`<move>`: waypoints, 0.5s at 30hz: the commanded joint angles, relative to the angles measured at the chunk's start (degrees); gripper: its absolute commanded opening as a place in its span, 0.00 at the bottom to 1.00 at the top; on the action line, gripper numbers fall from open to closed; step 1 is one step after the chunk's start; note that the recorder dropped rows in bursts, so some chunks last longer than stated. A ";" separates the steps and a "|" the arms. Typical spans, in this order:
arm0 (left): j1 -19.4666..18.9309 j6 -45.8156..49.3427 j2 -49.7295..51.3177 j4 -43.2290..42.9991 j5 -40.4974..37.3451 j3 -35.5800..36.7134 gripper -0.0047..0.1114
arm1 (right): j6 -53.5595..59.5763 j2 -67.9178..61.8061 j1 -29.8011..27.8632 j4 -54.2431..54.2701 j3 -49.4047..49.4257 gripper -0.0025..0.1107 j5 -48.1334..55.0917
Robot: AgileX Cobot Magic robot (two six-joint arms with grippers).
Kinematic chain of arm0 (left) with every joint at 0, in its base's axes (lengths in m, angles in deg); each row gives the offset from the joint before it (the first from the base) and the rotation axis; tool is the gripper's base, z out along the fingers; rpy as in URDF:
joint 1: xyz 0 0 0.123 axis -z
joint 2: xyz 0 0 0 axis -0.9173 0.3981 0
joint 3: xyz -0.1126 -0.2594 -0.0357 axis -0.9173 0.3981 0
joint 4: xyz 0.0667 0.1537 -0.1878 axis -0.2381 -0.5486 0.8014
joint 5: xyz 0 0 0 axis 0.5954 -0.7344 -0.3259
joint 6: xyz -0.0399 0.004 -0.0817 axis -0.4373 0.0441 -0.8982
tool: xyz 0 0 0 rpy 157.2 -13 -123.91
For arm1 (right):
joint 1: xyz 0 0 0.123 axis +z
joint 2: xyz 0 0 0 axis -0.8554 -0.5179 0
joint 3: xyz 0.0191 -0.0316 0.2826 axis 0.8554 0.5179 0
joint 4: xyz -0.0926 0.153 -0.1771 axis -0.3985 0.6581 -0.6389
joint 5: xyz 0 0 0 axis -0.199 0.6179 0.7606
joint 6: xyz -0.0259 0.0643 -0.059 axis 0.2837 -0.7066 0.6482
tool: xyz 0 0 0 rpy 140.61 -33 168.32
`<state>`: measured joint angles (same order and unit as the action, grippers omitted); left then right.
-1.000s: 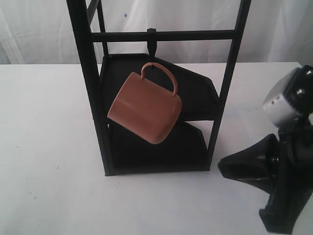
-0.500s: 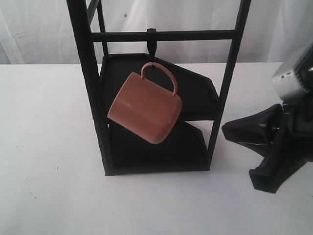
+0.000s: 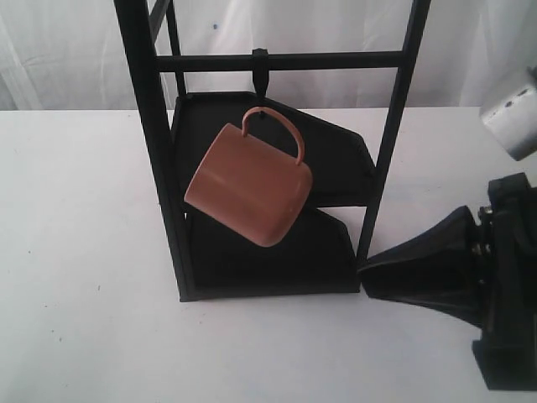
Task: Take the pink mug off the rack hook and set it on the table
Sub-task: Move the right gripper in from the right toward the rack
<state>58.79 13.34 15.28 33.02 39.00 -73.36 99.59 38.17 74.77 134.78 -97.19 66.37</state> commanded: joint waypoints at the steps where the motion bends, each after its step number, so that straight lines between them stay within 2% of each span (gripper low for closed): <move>1: -0.14 -0.06 -0.29 0.32 0.08 0.11 0.04 | 1.30 -0.08 0.02 -1.43 0.53 0.02 -4.31; 4: -0.14 -0.06 -0.29 0.32 0.08 0.11 0.04 | 4.03 0.05 0.02 -0.41 1.03 0.02 -2.60; 10: -0.14 -0.06 -0.29 0.32 0.08 0.11 0.04 | 4.17 2.30 0.11 6.14 1.03 0.02 10.17; 15: -0.14 -0.06 -0.29 0.32 0.08 0.11 0.04 | -4.05 7.75 2.00 -0.42 0.64 0.02 6.63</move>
<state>58.79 13.34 15.28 33.02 39.00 -73.36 99.59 43.24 75.97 137.41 -96.42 73.91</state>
